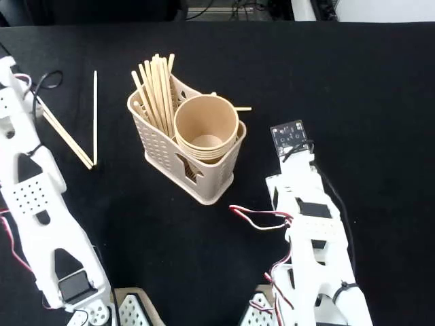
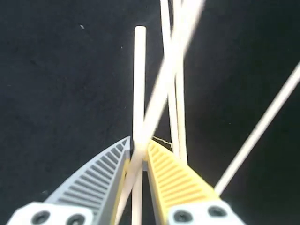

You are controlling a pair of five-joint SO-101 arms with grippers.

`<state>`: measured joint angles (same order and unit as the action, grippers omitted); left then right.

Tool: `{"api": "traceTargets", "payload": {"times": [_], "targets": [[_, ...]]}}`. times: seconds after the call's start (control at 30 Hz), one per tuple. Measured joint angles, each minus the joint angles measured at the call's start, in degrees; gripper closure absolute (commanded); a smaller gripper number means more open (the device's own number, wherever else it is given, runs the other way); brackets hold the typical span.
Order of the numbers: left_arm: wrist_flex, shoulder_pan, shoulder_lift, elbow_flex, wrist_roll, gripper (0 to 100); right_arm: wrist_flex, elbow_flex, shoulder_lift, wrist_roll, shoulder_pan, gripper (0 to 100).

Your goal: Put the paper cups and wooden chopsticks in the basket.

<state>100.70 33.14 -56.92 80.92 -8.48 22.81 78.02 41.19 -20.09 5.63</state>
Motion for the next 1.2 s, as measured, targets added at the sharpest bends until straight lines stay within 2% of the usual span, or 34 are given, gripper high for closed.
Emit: {"api": "traceTargets", "payload": {"times": [0.27, 0.43, 0.6, 0.73, 0.93, 1.1, 1.2], "targets": [[0.00, -2.11, 31.56, -26.99, 4.31, 97, 0.00, 0.00, 0.00, 0.00, 0.00, 98.5], [0.18, -9.14, 56.53, -42.20, 6.15, 97, 0.00, 0.00, 0.00, 0.00, 0.00, 98.5], [-2.46, -18.73, 77.71, -47.47, 6.15, 97, 0.00, 0.00, 0.00, 0.00, 0.00, 98.5], [-10.90, -22.95, 85.63, -52.48, 4.92, 97, 0.00, 0.00, 0.00, 0.00, 0.00, 98.5], [-29.19, -23.91, 90.81, -67.16, -0.35, 97, 0.00, 0.00, 0.00, 0.00, 0.00, 98.5], [-44.04, -24.00, 102.07, -83.16, -3.08, 97, 0.00, 0.00, 0.00, 0.00, 0.00, 98.5], [-52.92, -26.99, 112.00, -96.26, -3.08, 97, 0.00, 0.00, 0.00, 0.00, 0.00, 98.5]]}}
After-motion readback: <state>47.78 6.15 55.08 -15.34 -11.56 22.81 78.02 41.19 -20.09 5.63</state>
